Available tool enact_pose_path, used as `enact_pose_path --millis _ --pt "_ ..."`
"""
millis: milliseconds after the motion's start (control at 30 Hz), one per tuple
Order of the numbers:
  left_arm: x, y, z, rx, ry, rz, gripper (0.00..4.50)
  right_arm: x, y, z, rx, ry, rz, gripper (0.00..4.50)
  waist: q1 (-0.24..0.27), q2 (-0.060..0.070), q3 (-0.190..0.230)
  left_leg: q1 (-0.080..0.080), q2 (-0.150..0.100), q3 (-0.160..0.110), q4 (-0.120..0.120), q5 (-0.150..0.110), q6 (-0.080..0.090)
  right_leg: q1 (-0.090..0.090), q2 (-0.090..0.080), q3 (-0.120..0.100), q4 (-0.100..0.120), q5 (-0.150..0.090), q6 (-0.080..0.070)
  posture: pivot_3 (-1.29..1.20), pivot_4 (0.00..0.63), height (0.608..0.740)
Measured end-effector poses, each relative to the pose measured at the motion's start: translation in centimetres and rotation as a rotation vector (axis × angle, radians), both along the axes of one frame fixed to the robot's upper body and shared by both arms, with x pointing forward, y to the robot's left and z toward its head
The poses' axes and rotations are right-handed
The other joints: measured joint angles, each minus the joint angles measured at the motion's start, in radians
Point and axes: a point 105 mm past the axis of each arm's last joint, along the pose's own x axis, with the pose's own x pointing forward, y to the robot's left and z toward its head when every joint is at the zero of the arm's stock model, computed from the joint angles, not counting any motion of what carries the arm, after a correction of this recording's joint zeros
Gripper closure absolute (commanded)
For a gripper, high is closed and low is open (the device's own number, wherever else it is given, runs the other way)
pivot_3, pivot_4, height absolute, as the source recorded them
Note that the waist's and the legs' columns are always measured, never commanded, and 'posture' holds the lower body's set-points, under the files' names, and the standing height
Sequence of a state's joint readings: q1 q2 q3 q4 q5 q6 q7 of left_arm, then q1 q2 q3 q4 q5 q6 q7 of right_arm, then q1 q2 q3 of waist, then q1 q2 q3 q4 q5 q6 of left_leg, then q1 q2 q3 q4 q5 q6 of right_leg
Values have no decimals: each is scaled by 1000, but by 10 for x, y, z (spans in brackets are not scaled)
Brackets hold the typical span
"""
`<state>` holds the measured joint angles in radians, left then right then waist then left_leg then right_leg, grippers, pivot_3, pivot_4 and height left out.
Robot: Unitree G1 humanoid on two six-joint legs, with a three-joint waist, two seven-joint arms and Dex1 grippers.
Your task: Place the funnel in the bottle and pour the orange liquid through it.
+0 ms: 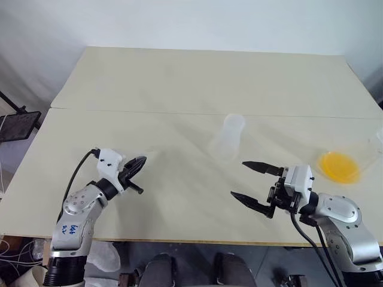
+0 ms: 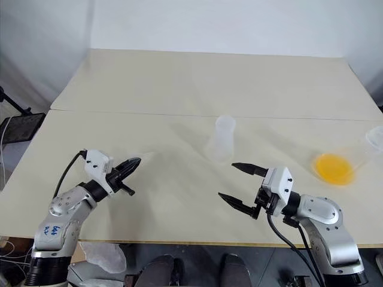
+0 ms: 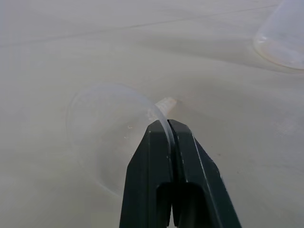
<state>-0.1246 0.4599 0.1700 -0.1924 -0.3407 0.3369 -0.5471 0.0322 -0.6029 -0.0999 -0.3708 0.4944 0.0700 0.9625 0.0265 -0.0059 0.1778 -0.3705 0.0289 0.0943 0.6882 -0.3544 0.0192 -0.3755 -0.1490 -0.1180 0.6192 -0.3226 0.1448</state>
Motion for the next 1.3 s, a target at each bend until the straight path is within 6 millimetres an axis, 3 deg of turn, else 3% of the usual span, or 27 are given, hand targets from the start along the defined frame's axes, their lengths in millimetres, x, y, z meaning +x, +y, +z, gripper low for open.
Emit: enact_pose_path --millis 167,433,500,633,833,1267,1300 --pt "7 3 33 105 -59 -164 4457 -4 -14 -2 23 -4 -94 0 -3 0 0 0 0 0 0 0 0 0 0 -1 0 0 0 0 150 740" --pt "25 -59 116 377 -331 -586 4457 -7 -52 8 107 -47 -355 0 0 0 0 -2 -1 7 2 0 -1 0 1 -2 1 0 0 0 150 740" --pt "37 -84 136 443 -390 -669 4457 -11 -69 8 142 -59 -459 0 5 -1 0 -2 -1 7 2 0 -1 0 2 -3 1 0 0 0 150 740" --pt "40 -126 167 519 -510 -794 4457 -20 -77 3 186 -74 -551 0 -2 -1 0 -3 -2 8 1 0 0 -1 2 -2 -1 0 0 0 150 740" --pt "52 -153 162 653 -548 -870 4457 -28 -75 -7 211 -63 -612 0 -13 0 0 -1 0 12 -1 0 -1 -2 3 0 -1 0 0 0 150 740" --pt "60 -167 137 821 -508 -985 4457 -29 -64 -8 242 -82 -645 0 0 -1 1 -2 -1 11 0 0 0 -2 2 0 -1 0 0 0 150 740" --pt "58 -170 137 824 -508 -999 4244 -29 -64 -8 242 -84 -645 0 -1 -1 1 -2 -1 11 0 0 0 -2 2 0 -1 0 0 0 150 740"
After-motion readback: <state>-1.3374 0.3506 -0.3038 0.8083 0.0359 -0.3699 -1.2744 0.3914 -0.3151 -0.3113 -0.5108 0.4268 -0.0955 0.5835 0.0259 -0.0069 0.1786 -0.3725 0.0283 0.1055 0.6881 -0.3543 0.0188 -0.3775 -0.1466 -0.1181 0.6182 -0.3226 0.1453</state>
